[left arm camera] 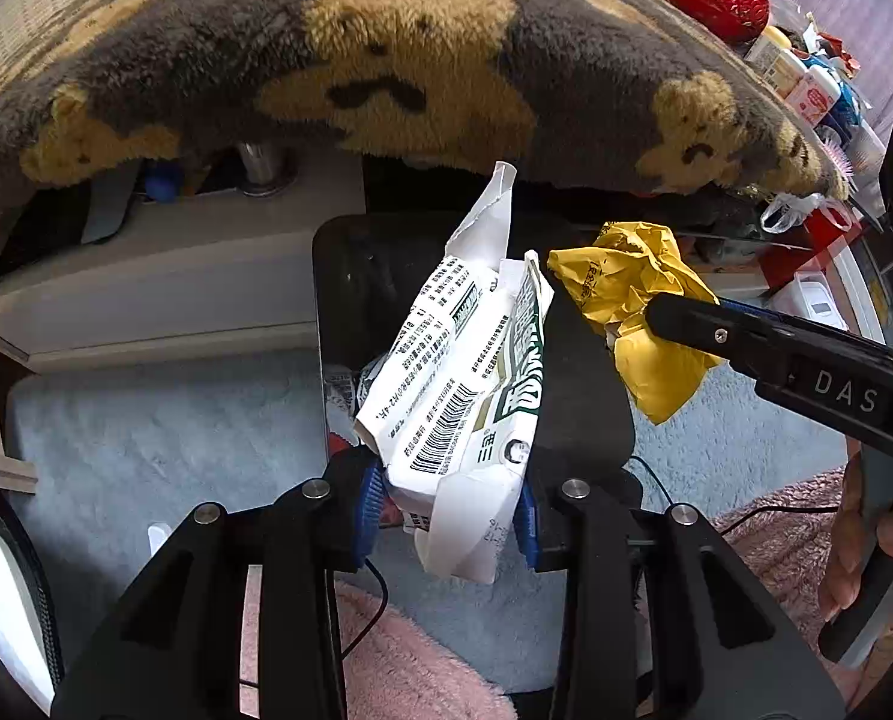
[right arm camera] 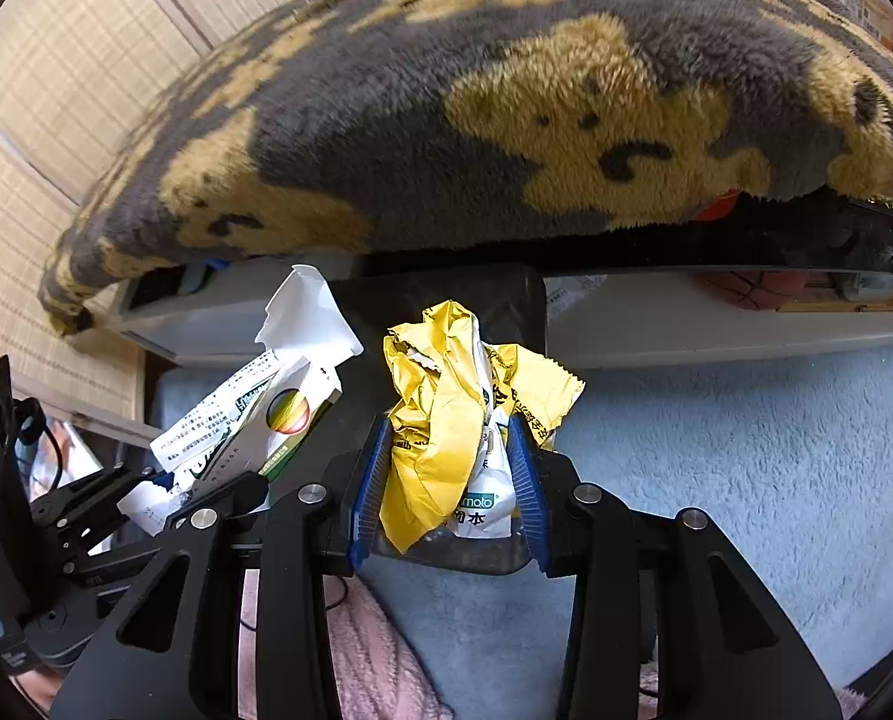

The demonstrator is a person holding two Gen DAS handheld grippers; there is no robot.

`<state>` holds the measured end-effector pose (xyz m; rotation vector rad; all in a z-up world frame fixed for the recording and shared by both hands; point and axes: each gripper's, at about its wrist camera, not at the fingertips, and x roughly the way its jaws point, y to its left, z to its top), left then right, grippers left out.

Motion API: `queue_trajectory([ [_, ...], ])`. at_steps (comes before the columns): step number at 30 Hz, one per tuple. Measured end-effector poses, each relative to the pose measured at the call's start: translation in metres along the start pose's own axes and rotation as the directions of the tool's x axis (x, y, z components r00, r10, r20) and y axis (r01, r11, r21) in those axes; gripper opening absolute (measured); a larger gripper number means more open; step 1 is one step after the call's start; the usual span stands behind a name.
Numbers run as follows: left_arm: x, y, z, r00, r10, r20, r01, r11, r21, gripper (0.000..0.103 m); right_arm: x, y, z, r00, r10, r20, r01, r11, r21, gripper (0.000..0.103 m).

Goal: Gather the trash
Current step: 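Carry the paper bag and yellow wrapper over the bin and open both grippers, then grasp the three brass cylinders with the left gripper while the right gripper grasps the white tissue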

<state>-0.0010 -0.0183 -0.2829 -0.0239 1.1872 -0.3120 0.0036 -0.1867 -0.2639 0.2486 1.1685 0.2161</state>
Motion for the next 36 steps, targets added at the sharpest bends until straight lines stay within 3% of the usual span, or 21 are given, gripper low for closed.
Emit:
queue_trajectory([
  [8,0.013,0.005,0.006,1.000,0.009,-0.022,-0.009,1.000,-0.003,0.034,0.016,0.004,0.005,0.999,-0.008,-0.040,0.008,1.000,0.006,0.041],
  [14,0.014,0.003,0.010,1.000,0.004,-0.026,-0.004,1.000,-0.010,0.040,0.018,0.007,0.010,0.999,-0.009,-0.036,0.009,1.000,0.013,0.053],
  [20,0.006,0.006,0.009,1.000,0.021,-0.014,-0.021,1.000,-0.015,0.055,0.014,0.003,0.012,1.000,0.004,-0.017,-0.004,1.000,0.027,0.073],
  [23,0.000,0.008,0.007,1.000,0.029,-0.003,-0.029,0.999,-0.019,0.061,0.011,0.001,0.013,1.000,0.003,-0.005,-0.003,1.000,0.030,0.075],
  [27,-0.010,0.010,0.003,0.999,0.044,0.016,-0.044,0.999,-0.021,0.074,0.007,-0.003,0.013,0.999,-0.033,0.023,0.032,0.999,0.031,0.098],
  [31,-0.023,0.012,0.001,0.997,0.063,0.042,-0.062,0.998,-0.021,0.087,-0.004,-0.003,0.011,0.996,-0.065,0.065,0.065,0.998,0.002,0.098],
  [36,-0.049,0.014,0.008,0.994,0.059,0.093,-0.058,0.998,-0.013,0.093,-0.034,-0.007,0.013,0.982,-0.088,0.164,0.089,0.996,0.000,0.098],
])
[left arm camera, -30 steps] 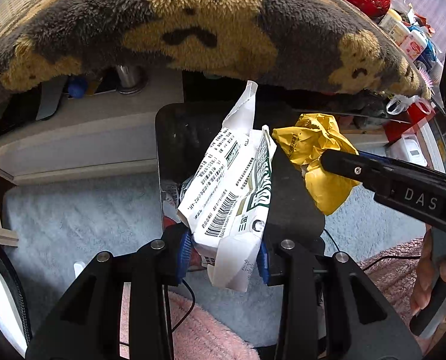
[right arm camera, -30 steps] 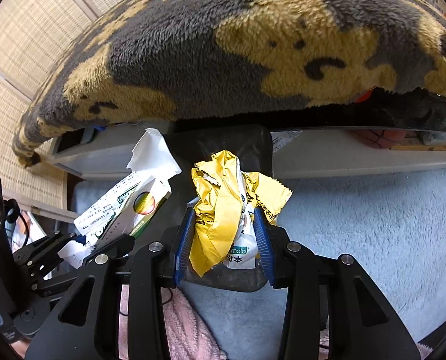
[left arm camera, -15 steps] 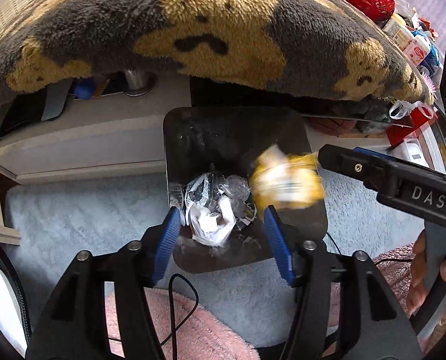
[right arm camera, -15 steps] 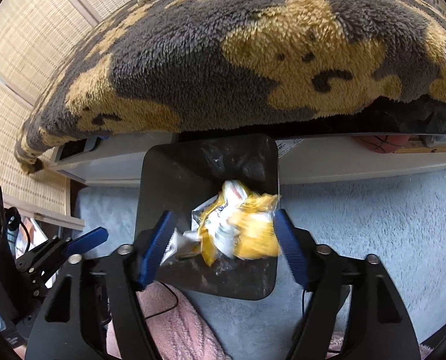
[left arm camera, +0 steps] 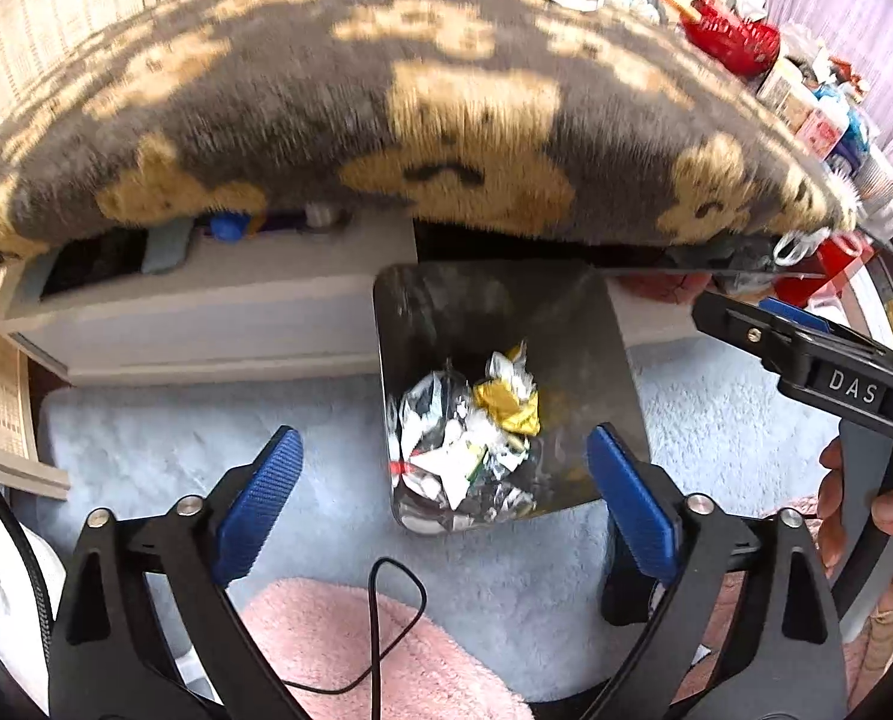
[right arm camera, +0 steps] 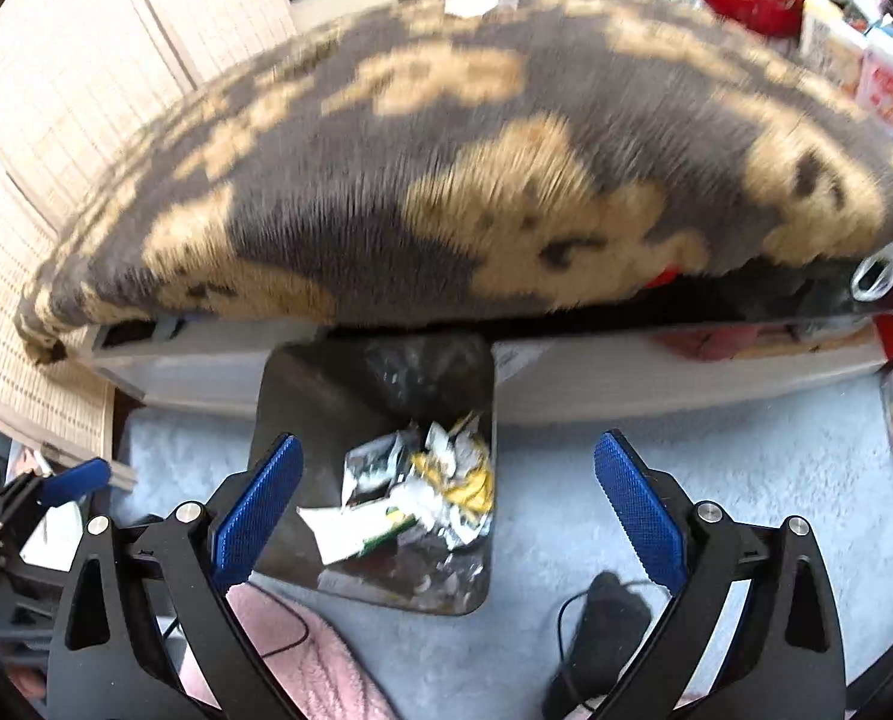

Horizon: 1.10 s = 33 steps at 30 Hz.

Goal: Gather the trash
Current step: 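Grasp the three brass cylinders with the left gripper while the right gripper grasps the white tissue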

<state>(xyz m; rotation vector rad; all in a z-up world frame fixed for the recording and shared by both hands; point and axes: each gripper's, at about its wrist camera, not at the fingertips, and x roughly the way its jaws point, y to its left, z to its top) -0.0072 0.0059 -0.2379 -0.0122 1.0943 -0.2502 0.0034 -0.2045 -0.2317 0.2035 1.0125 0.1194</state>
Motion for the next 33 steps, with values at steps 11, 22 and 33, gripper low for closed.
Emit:
queue_trajectory([
  [11,-0.035,0.007,0.080,0.994,0.037,0.099,-0.039,0.999,0.015,0.095,-0.049,-0.027,0.102,0.991,-0.045,0.127,0.041,0.999,0.035,0.098],
  [22,-0.006,0.014,0.184,0.985,0.087,0.146,-0.092,0.995,0.025,0.095,-0.004,-0.034,0.210,0.988,-0.063,0.143,0.058,0.998,0.038,0.098],
  [33,0.063,0.018,0.271,0.985,0.083,0.153,-0.083,0.997,-0.006,0.095,0.069,-0.029,0.271,0.991,-0.019,0.130,0.018,1.000,0.009,0.098],
])
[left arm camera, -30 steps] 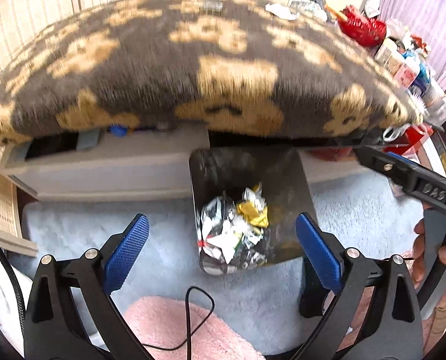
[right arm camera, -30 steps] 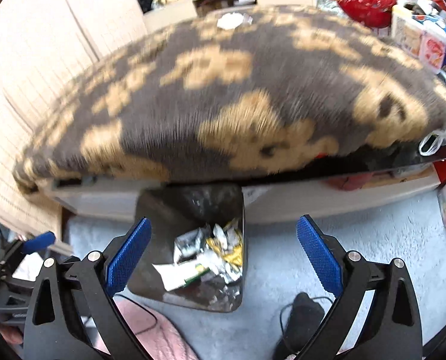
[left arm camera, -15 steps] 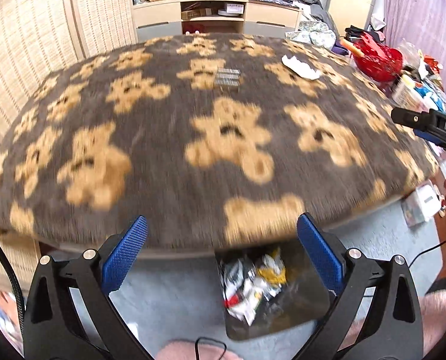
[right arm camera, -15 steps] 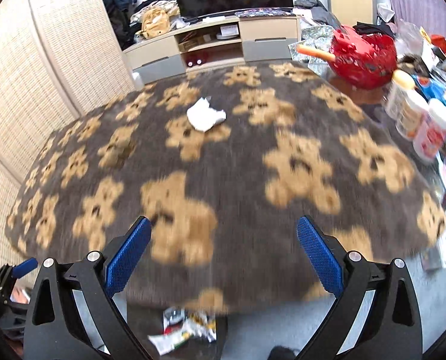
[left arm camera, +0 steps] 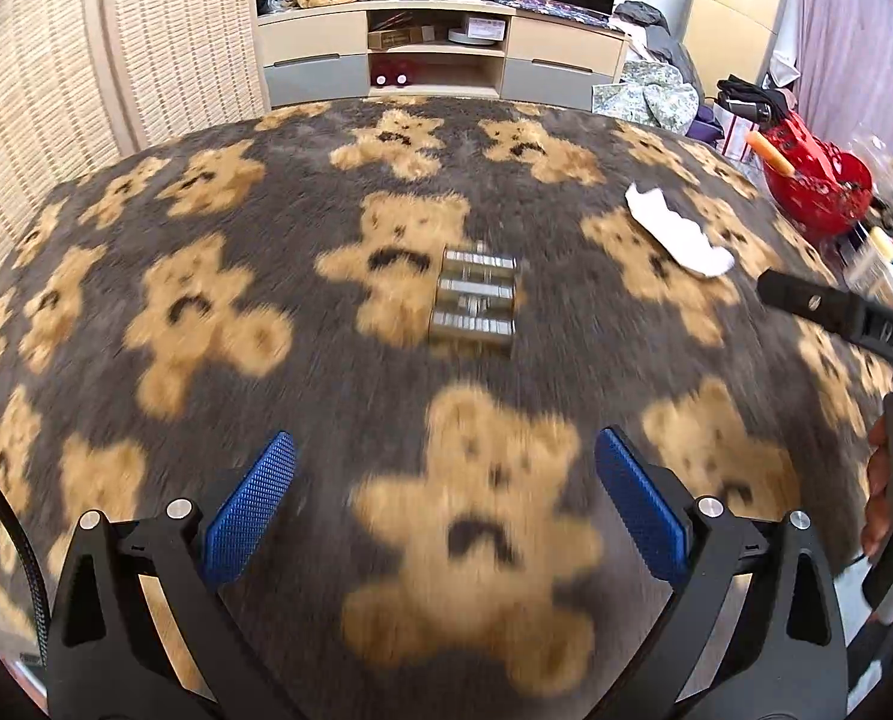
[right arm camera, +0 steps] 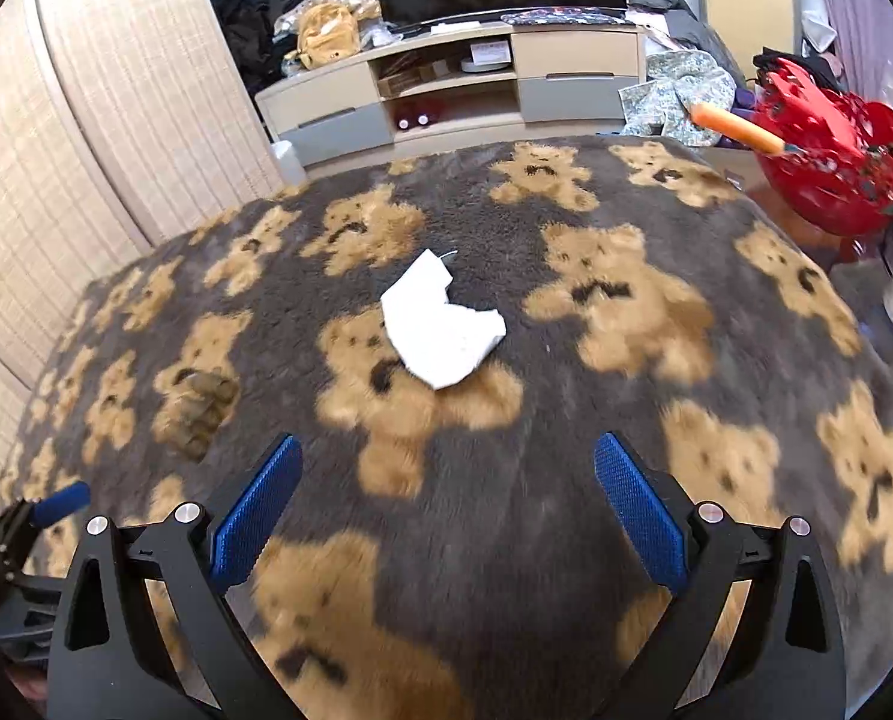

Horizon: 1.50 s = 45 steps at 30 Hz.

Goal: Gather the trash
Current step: 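Grasp the three brass cylinders with the left gripper while the right gripper grasps the white tissue, then carry the brass cylinders and tissue over the bin and open both grippers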

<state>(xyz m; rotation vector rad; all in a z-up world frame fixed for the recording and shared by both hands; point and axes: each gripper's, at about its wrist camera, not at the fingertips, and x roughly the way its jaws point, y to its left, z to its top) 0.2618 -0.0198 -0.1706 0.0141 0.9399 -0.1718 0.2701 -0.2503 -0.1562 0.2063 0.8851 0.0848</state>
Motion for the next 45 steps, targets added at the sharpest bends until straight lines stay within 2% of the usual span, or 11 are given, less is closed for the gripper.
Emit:
queue_trajectory([
  [12,0.062,-0.001,0.044,1.000,-0.015,-0.007,0.015,1.000,0.003,0.093,0.065,0.001,0.035,0.999,-0.032,0.000,0.032,0.999,-0.005,0.098],
  [17,0.076,-0.001,0.053,1.000,0.000,-0.017,0.000,1.000,0.018,0.083,0.082,0.003,0.035,0.999,-0.039,-0.015,0.038,0.999,-0.014,0.098],
  [19,0.077,-0.005,0.053,1.000,0.018,-0.011,-0.018,0.999,0.039,0.078,0.082,0.006,0.036,1.000,-0.025,-0.009,0.025,0.999,-0.028,0.092],
  [20,0.077,-0.006,0.052,1.000,0.029,-0.008,-0.028,0.998,0.047,0.075,0.083,0.008,0.036,0.999,-0.047,-0.014,0.047,0.998,-0.041,0.086],
  [22,0.075,-0.007,0.052,0.999,0.032,-0.006,-0.032,0.998,0.058,0.062,0.082,0.008,0.035,0.997,-0.081,-0.010,0.081,0.995,-0.055,0.072],
  [24,0.070,-0.008,0.049,0.999,0.032,-0.005,-0.031,0.998,0.061,0.049,0.079,0.004,0.034,0.994,-0.110,-0.005,0.109,0.993,-0.052,0.051],
  [25,0.069,-0.008,0.048,0.999,0.034,-0.006,-0.033,0.997,0.064,0.042,0.078,0.002,0.034,0.993,-0.116,-0.007,0.115,0.992,-0.051,0.047],
  [27,0.063,-0.007,0.043,0.999,0.039,-0.008,-0.039,0.997,0.070,0.037,0.073,-0.004,0.032,0.993,-0.113,-0.017,0.112,0.993,-0.047,0.036],
  [32,0.048,-0.001,0.027,1.000,0.025,-0.018,-0.024,0.998,0.055,0.037,0.055,-0.020,0.017,0.995,-0.086,-0.047,0.086,0.996,-0.008,0.029],
  [37,0.025,0.002,0.006,0.999,0.014,-0.030,-0.013,0.999,0.048,0.037,0.031,-0.030,-0.005,0.995,-0.065,-0.074,0.067,0.998,0.020,0.027],
  [45,-0.011,0.006,-0.032,0.999,-0.007,-0.051,0.008,0.999,0.032,0.037,-0.005,-0.019,-0.049,0.993,-0.039,-0.107,0.039,0.999,-0.004,0.023],
])
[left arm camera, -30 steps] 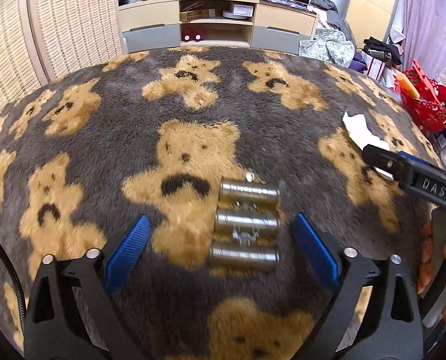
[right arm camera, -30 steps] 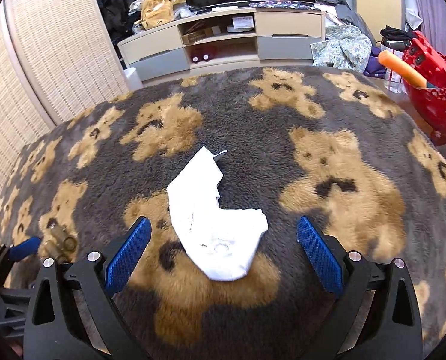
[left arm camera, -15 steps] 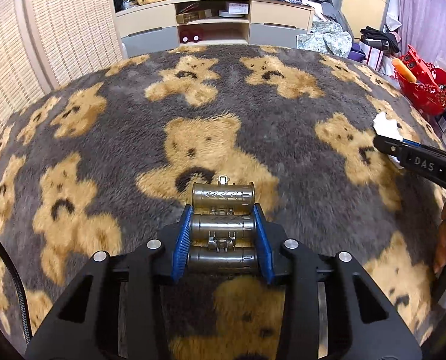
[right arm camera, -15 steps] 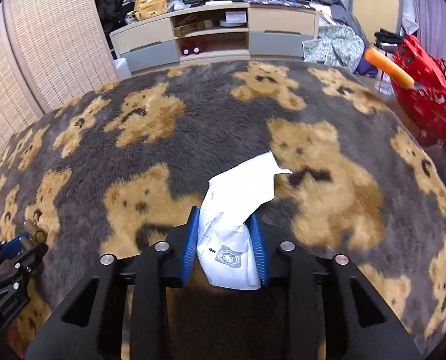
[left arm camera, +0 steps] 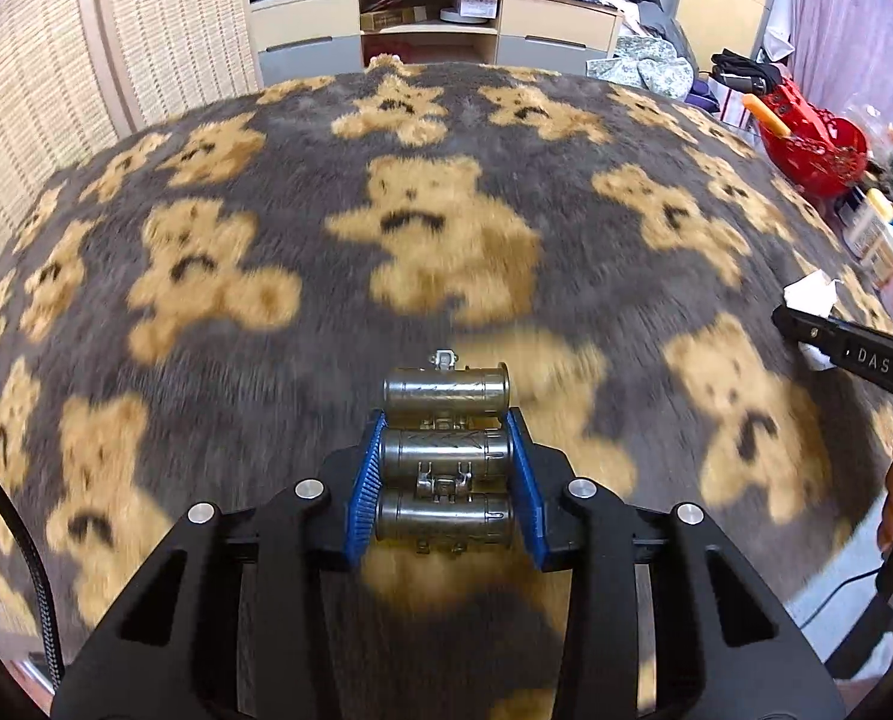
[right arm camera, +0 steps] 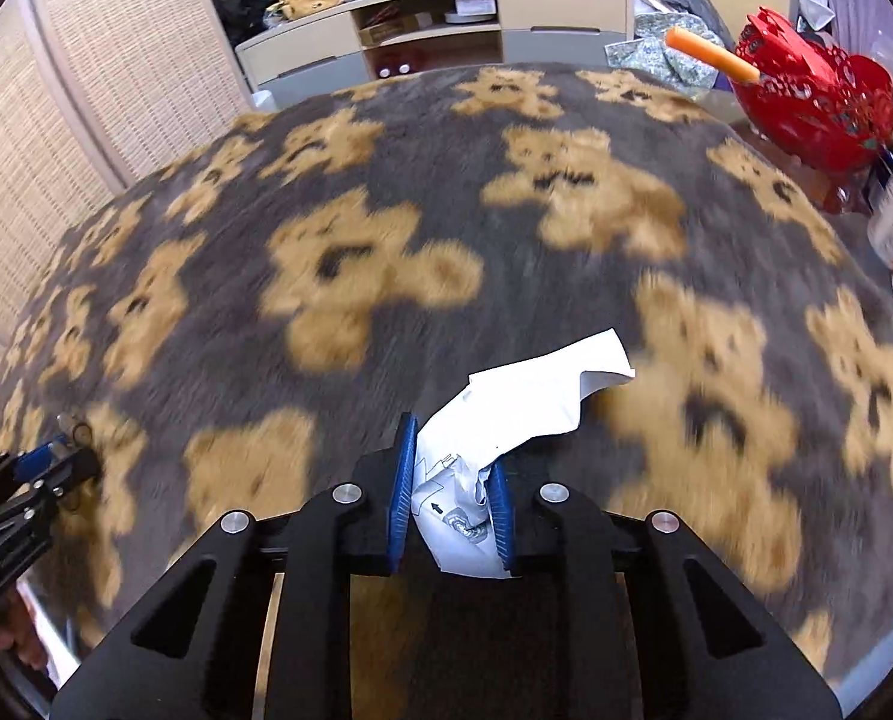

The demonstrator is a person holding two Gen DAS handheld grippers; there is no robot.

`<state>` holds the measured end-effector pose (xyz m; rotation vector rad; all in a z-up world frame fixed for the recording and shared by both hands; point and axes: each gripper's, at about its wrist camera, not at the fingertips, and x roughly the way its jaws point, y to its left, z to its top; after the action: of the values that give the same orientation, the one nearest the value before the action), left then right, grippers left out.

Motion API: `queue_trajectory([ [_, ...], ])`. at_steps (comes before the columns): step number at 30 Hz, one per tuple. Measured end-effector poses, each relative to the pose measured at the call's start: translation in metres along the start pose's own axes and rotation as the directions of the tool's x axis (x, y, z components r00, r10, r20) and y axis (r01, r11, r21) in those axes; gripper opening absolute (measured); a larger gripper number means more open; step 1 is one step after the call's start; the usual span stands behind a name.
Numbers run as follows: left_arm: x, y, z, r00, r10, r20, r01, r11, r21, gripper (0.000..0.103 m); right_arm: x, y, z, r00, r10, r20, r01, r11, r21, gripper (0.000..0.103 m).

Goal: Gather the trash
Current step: 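Carry the brass cylinders and tissue over the bin and open both grippers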

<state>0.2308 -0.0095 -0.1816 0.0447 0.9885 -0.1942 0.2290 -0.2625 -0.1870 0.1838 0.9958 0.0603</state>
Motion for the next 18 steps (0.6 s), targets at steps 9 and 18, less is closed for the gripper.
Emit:
queue_trajectory([
  [9,-0.040,-0.001,-0.061,0.999,-0.052,-0.010,0.052,0.998,-0.041,0.036,-0.038,0.027,-0.074,0.997,0.075,-0.028,-0.075,0.997,0.019,0.023],
  [18,-0.076,-0.009,-0.127,0.998,-0.069,-0.010,0.068,0.996,-0.051,0.037,-0.083,0.041,-0.140,0.994,0.110,0.007,-0.110,0.994,-0.006,0.023],
])
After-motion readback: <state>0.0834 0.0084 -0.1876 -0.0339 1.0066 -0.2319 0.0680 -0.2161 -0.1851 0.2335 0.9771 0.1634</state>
